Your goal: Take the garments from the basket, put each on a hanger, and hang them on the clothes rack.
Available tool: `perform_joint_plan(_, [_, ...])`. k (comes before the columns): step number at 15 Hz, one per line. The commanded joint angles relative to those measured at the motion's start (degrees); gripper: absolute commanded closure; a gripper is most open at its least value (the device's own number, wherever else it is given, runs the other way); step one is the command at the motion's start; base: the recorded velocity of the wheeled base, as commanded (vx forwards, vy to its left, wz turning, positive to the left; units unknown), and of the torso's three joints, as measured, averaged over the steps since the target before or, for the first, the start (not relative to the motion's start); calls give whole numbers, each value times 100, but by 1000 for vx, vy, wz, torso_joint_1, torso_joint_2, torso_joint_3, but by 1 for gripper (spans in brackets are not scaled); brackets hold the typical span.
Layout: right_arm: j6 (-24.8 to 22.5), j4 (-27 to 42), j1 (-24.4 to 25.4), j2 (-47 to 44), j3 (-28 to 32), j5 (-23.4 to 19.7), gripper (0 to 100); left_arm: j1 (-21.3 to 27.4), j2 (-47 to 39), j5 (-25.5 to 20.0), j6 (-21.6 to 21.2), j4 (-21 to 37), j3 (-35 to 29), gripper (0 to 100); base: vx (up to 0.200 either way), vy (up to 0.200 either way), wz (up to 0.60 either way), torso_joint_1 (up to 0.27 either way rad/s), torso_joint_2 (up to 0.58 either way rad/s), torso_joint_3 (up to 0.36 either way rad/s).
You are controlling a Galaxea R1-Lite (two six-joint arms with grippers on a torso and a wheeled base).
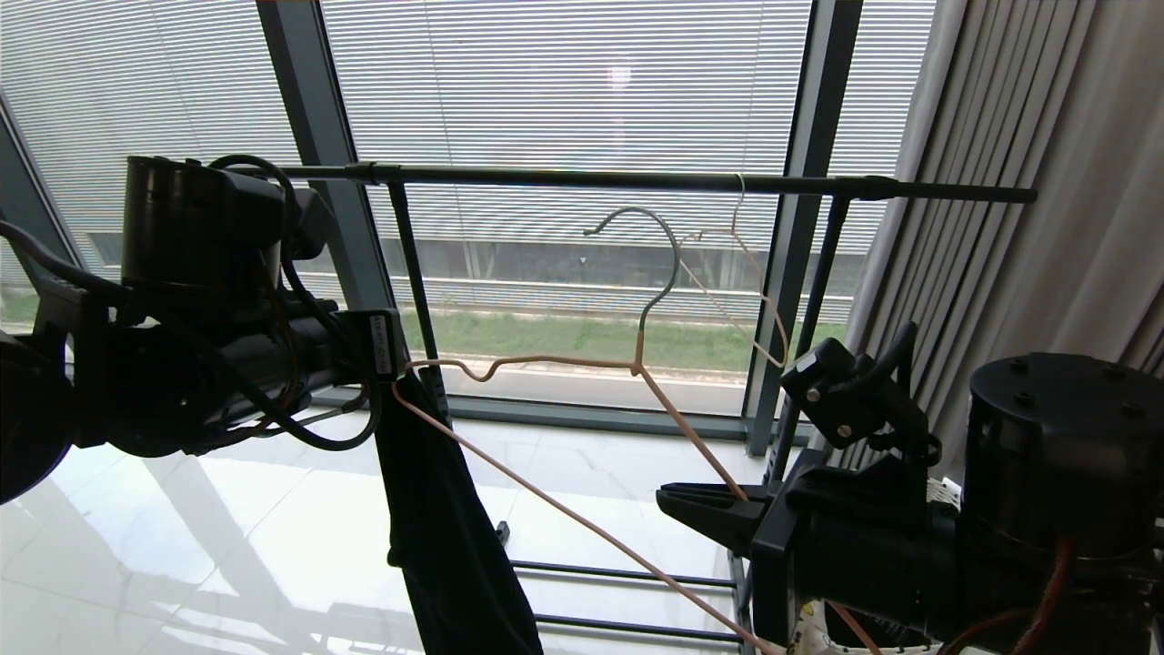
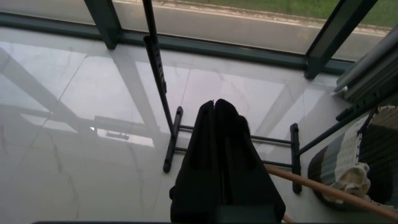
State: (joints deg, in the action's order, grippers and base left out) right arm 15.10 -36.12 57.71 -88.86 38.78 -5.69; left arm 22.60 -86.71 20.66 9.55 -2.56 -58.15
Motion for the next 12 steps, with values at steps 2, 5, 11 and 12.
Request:
perform_joint_plan(2, [-7,0,3,35,-2,7,100,-10,5,8,3,1,-3,100,0,0,0,0,0,0])
perform_joint_plan(5, [-7,0,-5,35,16,7,100,7,23,122,3,1,5,100,0,0,0,0,0,0])
perform_joint_plan(11, [-16,0,-67,-246,332,7,100,104,40,113,3,1,-21,100,0,0,0,0,0,0])
perform_joint_plan(12, [-16,0,-67,-299,385,7,100,139,49,113,3,1,-21,100,0,0,0,0,0,0])
